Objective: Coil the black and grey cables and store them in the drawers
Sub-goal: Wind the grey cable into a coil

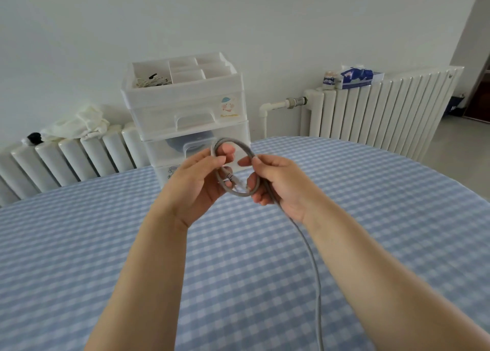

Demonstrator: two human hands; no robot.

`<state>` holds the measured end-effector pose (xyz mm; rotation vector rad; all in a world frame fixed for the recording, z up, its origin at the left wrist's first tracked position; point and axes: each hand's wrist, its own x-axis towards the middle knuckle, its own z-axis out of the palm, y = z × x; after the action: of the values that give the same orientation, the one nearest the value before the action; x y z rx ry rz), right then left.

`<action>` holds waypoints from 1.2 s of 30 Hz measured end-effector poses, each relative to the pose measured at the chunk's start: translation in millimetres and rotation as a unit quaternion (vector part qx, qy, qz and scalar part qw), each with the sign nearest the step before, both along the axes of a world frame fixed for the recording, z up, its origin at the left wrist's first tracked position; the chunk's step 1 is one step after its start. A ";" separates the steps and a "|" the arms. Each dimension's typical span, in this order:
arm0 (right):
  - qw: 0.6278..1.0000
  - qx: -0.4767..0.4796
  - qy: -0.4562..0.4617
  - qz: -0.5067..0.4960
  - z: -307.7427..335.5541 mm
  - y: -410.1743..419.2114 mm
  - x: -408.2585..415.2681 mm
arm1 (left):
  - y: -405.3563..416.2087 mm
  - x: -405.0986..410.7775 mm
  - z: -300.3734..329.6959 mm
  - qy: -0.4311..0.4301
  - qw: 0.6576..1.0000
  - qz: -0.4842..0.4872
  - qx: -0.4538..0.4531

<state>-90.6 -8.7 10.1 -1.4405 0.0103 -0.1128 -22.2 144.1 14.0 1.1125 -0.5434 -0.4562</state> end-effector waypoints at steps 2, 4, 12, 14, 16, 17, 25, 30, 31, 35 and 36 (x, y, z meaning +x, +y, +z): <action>0.999 -0.028 -0.015 -0.003 5.5 -4.9 -3.4 | 2.2 1.4 -0.5 -0.100 0.989 0.073 0.079; 1.000 -0.023 -0.008 0.004 7.9 -2.5 -5.6 | 0.5 -0.7 -0.2 -0.206 0.960 0.121 0.143; 0.997 -0.069 -0.016 -0.036 5.4 4.1 -4.3 | -15.9 -13.3 2.4 -0.309 0.873 0.336 0.175; 0.995 -0.081 -0.027 -0.060 4.4 5.1 -3.4 | -12.9 -14.3 7.7 -0.345 0.846 0.346 0.212; 0.994 -0.068 -0.033 -0.078 0.9 2.1 -0.4 | -6.0 -12.8 10.6 -0.306 0.886 0.273 0.218; 0.994 -0.061 -0.035 -0.083 -0.6 -0.7 0.5 | -1.9 -12.6 11.7 -0.247 0.933 0.192 0.181; 0.999 -0.008 -0.049 -0.015 -10.5 2.0 4.3 | 6.2 -17.1 17.2 -0.066 0.994 -0.089 -0.006; 0.991 -0.135 0.016 -0.005 -15.4 18.1 2.8 | 4.7 -20.5 24.4 0.010 0.989 -0.039 -0.145; 0.973 -0.229 0.035 0.000 -17.2 20.9 1.4 | 5.4 -18.3 23.5 0.000 0.989 -0.012 -0.147; 0.873 -0.469 0.091 0.096 -17.8 34.1 -8.3 | 8.1 -7.8 16.5 -0.065 0.989 0.090 -0.101; 0.860 -0.487 0.102 0.111 -15.3 36.6 -11.8 | 7.5 -7.3 15.0 -0.087 0.987 0.107 -0.076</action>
<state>-102.3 27.8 -5.2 -2.4540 -0.0457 0.2715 -29.5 151.6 29.0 1.0550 -0.5937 -0.1279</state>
